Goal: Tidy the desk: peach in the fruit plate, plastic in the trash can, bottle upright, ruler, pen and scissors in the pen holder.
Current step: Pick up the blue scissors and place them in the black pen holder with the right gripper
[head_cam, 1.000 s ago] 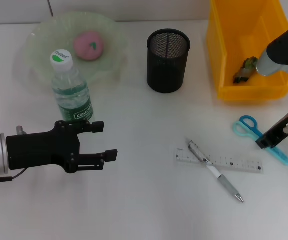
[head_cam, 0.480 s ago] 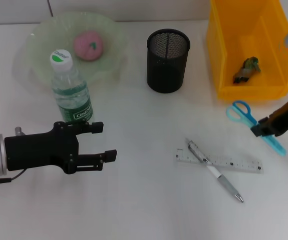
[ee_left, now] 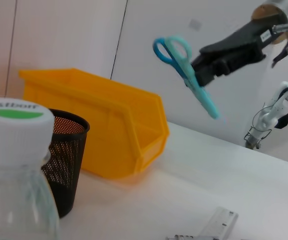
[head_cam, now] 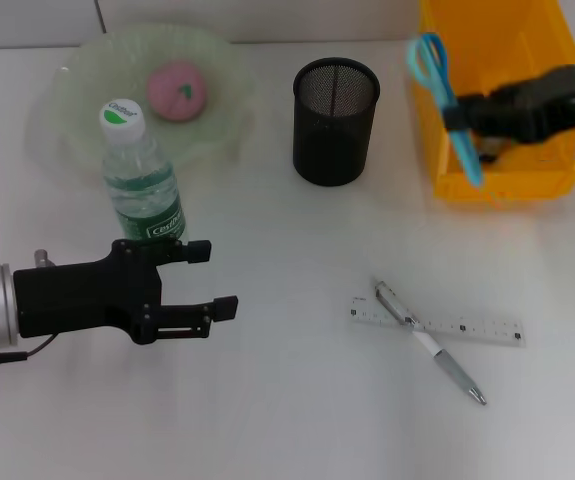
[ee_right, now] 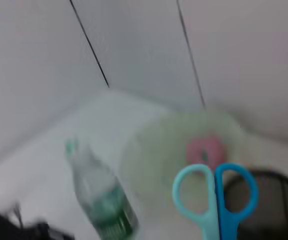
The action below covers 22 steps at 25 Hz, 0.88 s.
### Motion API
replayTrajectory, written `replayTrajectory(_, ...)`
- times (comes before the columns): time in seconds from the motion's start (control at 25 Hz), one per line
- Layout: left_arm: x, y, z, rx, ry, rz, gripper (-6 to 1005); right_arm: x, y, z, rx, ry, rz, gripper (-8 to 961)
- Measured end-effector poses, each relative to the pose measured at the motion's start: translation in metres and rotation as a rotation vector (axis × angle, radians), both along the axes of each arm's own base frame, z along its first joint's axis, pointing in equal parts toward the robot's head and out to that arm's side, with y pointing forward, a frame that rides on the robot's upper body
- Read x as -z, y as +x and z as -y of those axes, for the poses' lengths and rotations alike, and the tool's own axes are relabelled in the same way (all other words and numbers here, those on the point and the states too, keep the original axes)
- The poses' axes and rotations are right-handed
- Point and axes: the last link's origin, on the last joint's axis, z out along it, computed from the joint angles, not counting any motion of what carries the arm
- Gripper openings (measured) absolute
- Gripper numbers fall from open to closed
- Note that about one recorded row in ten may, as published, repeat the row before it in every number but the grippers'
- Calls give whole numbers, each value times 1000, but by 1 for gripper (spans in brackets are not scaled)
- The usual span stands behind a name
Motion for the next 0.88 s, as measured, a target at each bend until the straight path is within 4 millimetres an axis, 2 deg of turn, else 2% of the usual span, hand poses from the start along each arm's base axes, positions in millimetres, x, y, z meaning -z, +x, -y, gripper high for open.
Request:
replayTrajectory(0.12,0,1,0,1,-1,2,844,15,3,-12,-57,44,-161,206)
replayTrajectory(0.16,1,1,0,2,-2,3,844,28,5,-21,-89,85,-249,206)
replayTrajectory(0.2,1,1,0,2,-2,3,844,28,5,-21,-89,85,-249,206)
replayTrajectory(0.24,1,2,0,1,-2,4,844,42,10,-30,-106,135,-303,206)
replayTrajectory(0.28,1,2,-1,1,-1,5,844,42,10,-30,-106,135,-303,206)
replayTrajectory(0.44,1,2,0,-2,2,8,844,66,19,-44,-127,272,-397,206)
replayTrajectory(0.64,1,5,1,9,-8,28,844,90,19,-63,-118,423,-405,206)
replayTrajectory(0.88,0,6,1,9,0,41,844,109,13,-76,-90,428,-331,205)
